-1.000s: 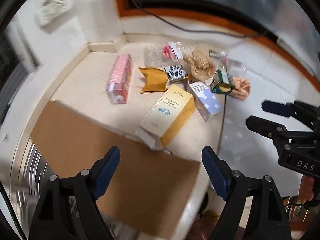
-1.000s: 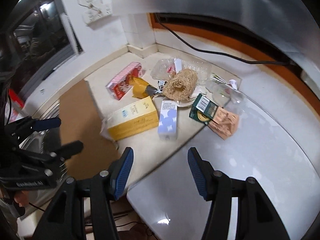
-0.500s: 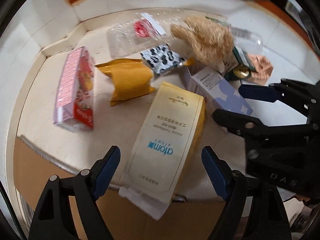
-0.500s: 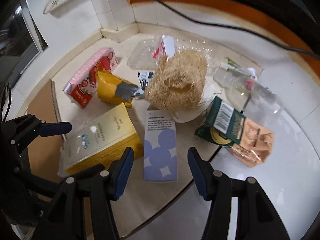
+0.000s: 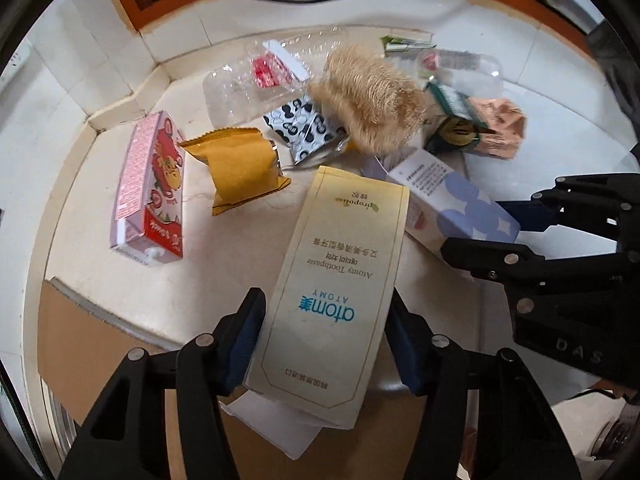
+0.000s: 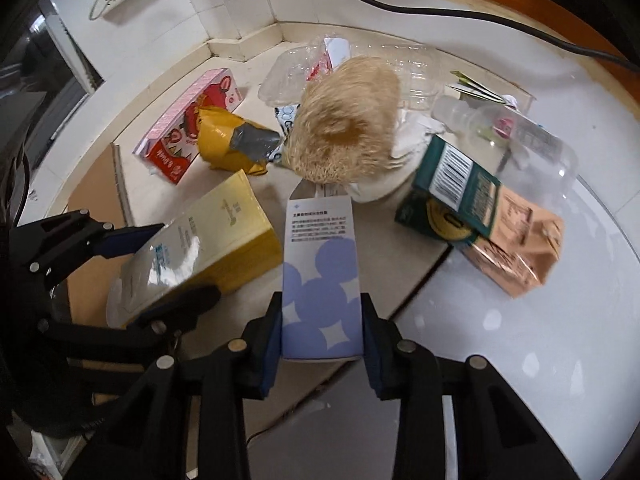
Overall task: Collect trash
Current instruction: 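Grasp the yellow Atomy toothpaste box with the left tool while the right tool grasps the white-blue box, then carry both boxes down over the bin and open both tools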
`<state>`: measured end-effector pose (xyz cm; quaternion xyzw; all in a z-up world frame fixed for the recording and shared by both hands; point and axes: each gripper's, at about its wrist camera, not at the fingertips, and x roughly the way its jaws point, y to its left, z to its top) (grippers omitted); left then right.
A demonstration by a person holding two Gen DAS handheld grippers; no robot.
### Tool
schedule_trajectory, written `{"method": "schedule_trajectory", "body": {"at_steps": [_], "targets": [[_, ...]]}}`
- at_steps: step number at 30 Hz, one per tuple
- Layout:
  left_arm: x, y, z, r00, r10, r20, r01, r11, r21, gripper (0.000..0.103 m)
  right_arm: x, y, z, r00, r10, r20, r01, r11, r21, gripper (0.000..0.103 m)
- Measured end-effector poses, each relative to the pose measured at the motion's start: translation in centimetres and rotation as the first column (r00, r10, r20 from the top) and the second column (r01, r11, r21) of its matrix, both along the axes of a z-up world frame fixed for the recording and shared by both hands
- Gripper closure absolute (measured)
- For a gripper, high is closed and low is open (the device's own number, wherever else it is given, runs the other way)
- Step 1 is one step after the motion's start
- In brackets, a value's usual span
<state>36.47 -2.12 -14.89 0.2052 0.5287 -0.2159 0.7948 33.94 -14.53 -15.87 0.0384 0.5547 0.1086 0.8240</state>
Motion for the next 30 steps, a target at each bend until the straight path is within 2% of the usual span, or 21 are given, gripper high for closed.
{"method": "schedule_trajectory", "body": {"at_steps": [6,18,30], "targets": [[-2.5,0.2,3.2,0.999,0.010,0.044,-0.008,0.999,-0.034,0.046,-3.0,-1.7,1.1,1.000,-0.008,0.010,0.007,1.000,0.023,0.068],[-11.2,-1.9,10.6,0.991,0.083,0.106,-0.066,0.986,-0.150,0.046,-11.3,-6.7,5.0,0.996,-0.050,0.070,0.044,0.996,0.077,0.069],[-19.0,-3.2,12.3,0.982,0.154,0.110,-0.132,0.973,-0.187,0.047,-18.8,-9.3,8.2,0.992,-0.009,0.130,-0.003,0.995,0.097,0.069]]}}
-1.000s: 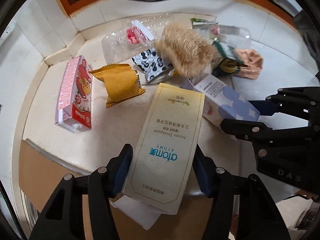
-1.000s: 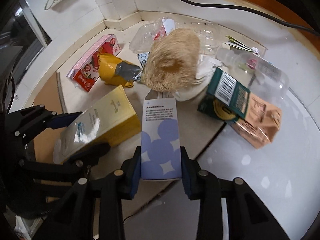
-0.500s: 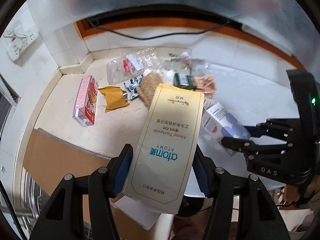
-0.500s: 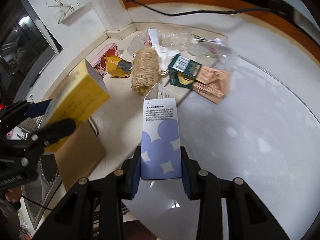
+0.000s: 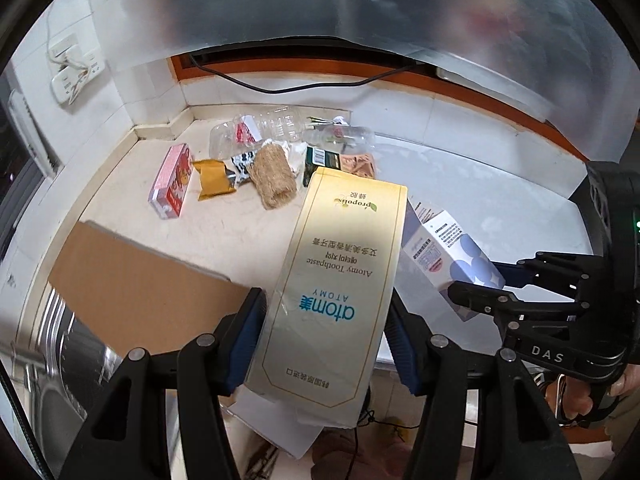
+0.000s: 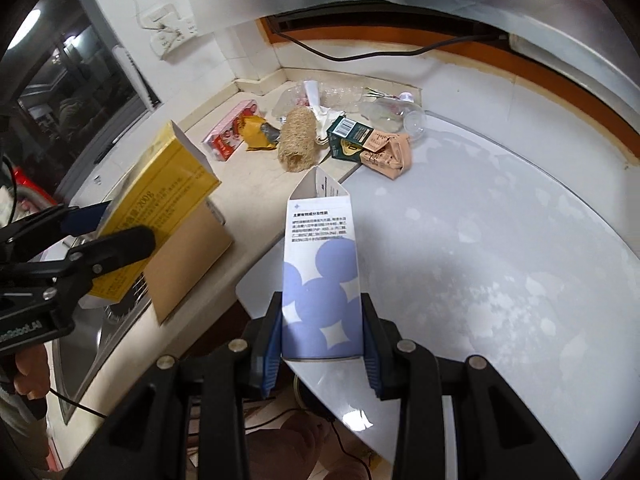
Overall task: Collect trash
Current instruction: 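Carry both boxes down over the bin and open both tools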
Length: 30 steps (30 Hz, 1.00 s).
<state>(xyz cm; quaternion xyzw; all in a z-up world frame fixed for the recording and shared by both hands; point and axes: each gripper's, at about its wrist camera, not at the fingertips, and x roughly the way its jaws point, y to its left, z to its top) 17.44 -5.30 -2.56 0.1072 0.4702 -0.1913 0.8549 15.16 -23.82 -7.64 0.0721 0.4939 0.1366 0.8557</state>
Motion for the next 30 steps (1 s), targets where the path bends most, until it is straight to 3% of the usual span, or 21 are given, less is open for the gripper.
{"method": "schedule_trajectory", "body": {"at_steps": [8,17,30], "targets": [[-4.4,-0.8,-1.0,0.998,0.054,-0.014,-0.055,0.998,-0.030,0.047,-4.0,-0.8,0.3,0.998,0.053,0.017,-0.053,0.999,0.006,0.069],[-8.1,-0.5,-3.8,0.987,0.131,-0.089,-0.136,0.989,-0.052,0.047,-7.0,-0.7,-1.2,0.992,0.126,-0.012,-0.126,0.991,0.043,0.068],[-11.1,2.5,-11.4,0.951,0.229,-0.206,-0.232,0.973,0.009,0.047,-8.5,3.1,-7.3,0.972,0.206,-0.116,-0.201,0.978,0.056,0.068]]}}
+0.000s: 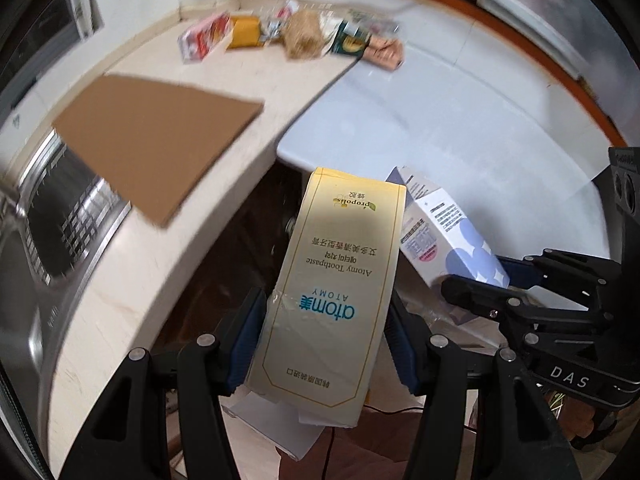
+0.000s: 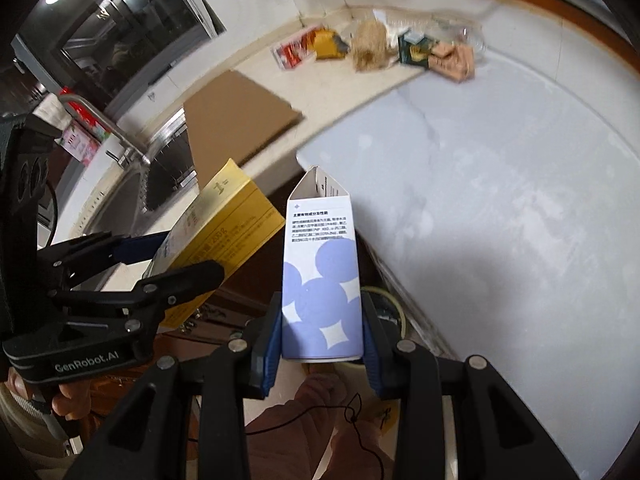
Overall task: Collect trash
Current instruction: 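Carry both boxes down over the bin and open both tools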
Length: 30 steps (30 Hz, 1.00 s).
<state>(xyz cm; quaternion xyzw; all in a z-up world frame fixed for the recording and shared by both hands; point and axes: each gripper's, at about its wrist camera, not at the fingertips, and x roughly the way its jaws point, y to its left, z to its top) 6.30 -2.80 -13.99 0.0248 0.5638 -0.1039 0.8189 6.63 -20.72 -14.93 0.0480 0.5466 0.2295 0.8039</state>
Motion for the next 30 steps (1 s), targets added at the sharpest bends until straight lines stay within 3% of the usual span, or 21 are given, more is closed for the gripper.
{"method": "schedule_trajectory", "body": {"at_steps": [8,17,25,30], "targets": [[-1.2,1.7,-7.1,0.994,0.064,-0.087,-0.065,0.998,-0.006,0.047,-0.9,2.4,-6.6,0.997,0.048,-0.059,-0.054,0.995,-0.086,0.068],[-1.9,4.1,-17.8,0.971,0.153,-0.184,-0.157,0.987,-0.010,0.046,-1.5,5.9,-16.4,0.980,0.111,-0.164,-0.141,0.974,-0.180,0.068],[-1.0,4.9,-27.3,0.943,0.192,-0.270,-0.191,0.981,0.030,0.046,0.9,6.9,-26.7,0.946,0.059,-0.319,-0.128,0.972,-0.199,0.068],[-0.1,4.6,-31.2,0.937,0.191,-0.293,-0.181,0.981,0.062,0.045,2.2,7.3,-31.7,0.933,0.034,-0.357,-0.125,0.964,-0.234,0.068]]}}
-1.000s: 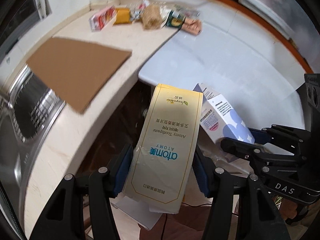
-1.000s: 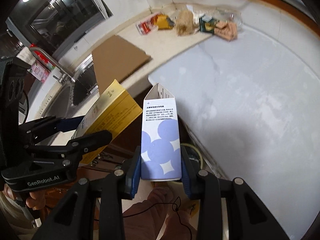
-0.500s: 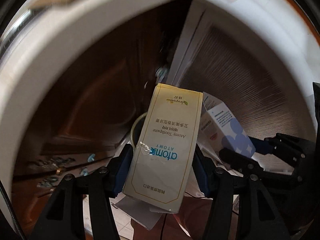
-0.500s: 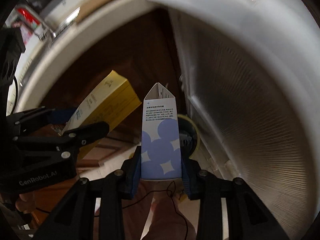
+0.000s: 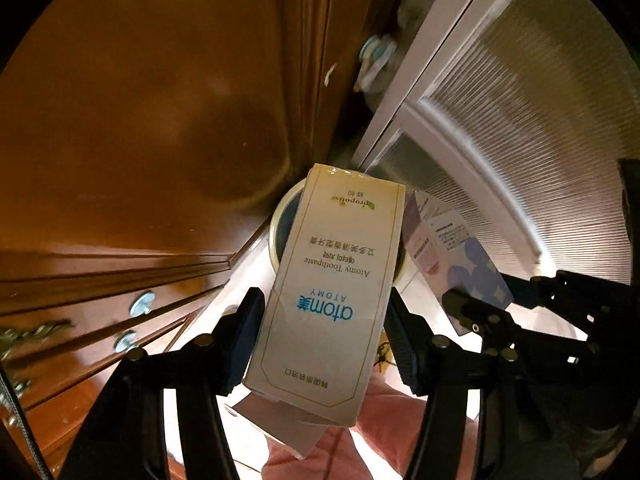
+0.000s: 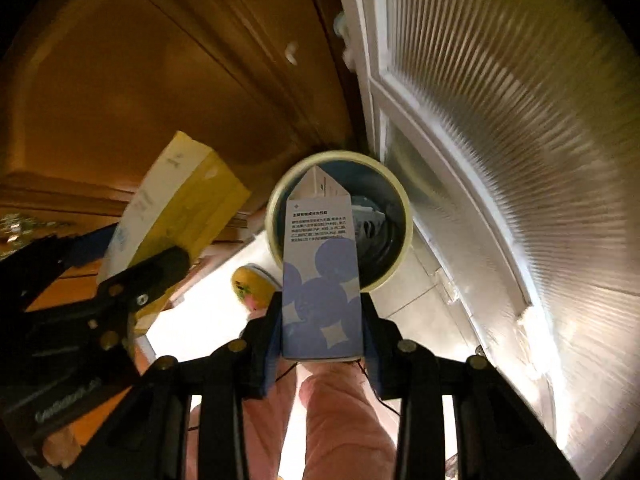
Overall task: Collect trash
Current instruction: 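Carry both boxes down over the bin and open both tools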
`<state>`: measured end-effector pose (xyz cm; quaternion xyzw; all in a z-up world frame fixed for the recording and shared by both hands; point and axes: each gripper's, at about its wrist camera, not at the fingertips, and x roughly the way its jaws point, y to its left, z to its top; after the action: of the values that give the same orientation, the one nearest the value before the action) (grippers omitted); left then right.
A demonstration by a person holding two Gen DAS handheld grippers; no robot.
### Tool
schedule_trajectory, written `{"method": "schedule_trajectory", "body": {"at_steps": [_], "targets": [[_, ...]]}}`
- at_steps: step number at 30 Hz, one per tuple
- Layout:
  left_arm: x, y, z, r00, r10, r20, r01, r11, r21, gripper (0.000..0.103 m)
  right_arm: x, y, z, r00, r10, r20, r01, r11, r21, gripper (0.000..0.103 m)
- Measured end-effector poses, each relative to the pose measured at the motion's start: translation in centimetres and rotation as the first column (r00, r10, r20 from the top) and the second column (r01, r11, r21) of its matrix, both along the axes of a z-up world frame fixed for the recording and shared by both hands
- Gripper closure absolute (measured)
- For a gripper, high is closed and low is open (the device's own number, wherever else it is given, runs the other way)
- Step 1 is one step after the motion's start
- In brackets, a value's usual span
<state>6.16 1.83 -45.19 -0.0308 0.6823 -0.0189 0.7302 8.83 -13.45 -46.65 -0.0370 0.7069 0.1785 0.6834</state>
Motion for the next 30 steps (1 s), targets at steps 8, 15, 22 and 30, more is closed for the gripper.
{"method": "schedule_trajectory", "body": {"at_steps": [8,15,22,30], "targets": [[1.1,0.3,-3.2,0.999,-0.018,-0.035,0.019,0.999,0.032,0.041,1.2,0.4,-3.6,1.000,0.014,0.009,-0.014,0.999,-0.041,0.067],[2.0,0.7,-2.7,1.000,-0.011,-0.029,0.013,0.998,0.057,0.026,1.9,0.0,-3.7,1.000,-0.003,0.023,0.003,1.000,-0.020,0.054],[2.4,0.9,-2.2,1.000,-0.010,-0.021,0.011,0.998,0.062,0.020,1.9,-0.6,-2.9,0.999,-0.030,0.031,0.030,1.000,-0.002,0.050],[2.0,0.3,0.6,0.999,-0.040,-0.004,0.041,0.998,0.052,0.017,1.1,-1.5,0.4,0.998,-0.051,0.048,0.051,0.999,0.000,0.050]]}}
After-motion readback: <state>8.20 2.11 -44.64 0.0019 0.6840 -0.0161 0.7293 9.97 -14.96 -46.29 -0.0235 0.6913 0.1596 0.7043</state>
